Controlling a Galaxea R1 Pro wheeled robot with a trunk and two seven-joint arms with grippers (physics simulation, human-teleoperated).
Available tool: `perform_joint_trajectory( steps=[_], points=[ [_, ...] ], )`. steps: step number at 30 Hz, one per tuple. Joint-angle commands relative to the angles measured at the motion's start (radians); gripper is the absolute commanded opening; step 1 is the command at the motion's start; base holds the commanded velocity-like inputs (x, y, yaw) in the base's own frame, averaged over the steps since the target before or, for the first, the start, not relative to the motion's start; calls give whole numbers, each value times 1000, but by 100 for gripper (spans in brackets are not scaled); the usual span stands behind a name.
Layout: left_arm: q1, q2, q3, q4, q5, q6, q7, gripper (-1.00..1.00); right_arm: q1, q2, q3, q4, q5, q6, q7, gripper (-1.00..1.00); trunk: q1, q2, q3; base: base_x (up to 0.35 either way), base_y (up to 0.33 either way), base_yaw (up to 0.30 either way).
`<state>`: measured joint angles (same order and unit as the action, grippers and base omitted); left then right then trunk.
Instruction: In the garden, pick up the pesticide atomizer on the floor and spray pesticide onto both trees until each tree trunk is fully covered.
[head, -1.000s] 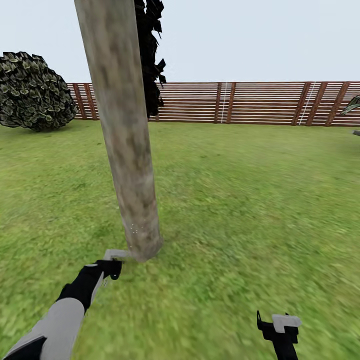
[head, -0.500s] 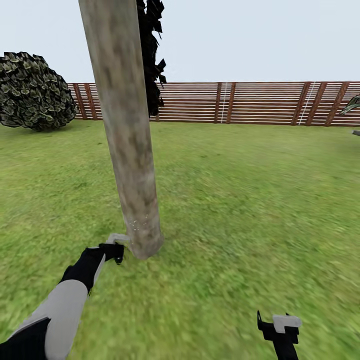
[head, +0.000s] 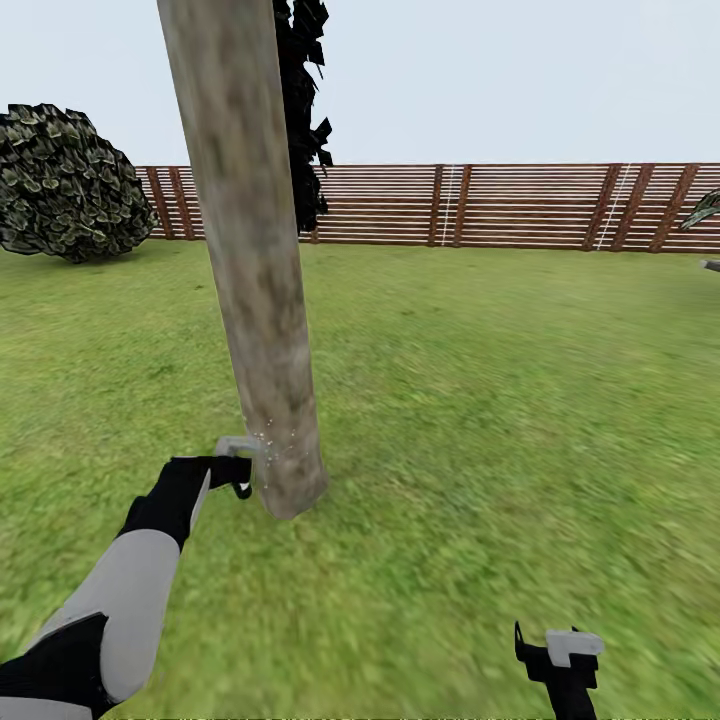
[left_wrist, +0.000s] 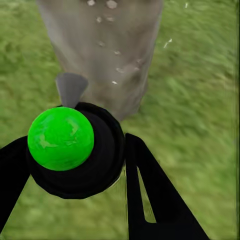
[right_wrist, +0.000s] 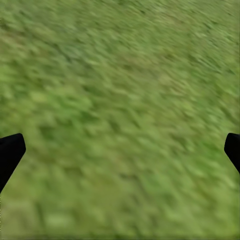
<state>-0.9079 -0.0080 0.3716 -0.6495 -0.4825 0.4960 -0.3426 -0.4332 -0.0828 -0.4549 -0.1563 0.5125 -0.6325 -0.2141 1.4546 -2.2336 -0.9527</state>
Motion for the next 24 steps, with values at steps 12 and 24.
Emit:
perform_joint_trajectory(
  steps=[12, 24],
  points=[
    [-25, -63, -65, -157, -7, 147, -29, -100, -1, 0, -4, 1, 11, -3, -7, 100, 0, 0, -1, -121, 0, 0],
    [-32, -58, -92, -221, -8, 201, -87, -100, -1, 1, -4, 1, 11, -3, -7, 100, 0, 0, -1, 0, 0, 135]
  ],
)
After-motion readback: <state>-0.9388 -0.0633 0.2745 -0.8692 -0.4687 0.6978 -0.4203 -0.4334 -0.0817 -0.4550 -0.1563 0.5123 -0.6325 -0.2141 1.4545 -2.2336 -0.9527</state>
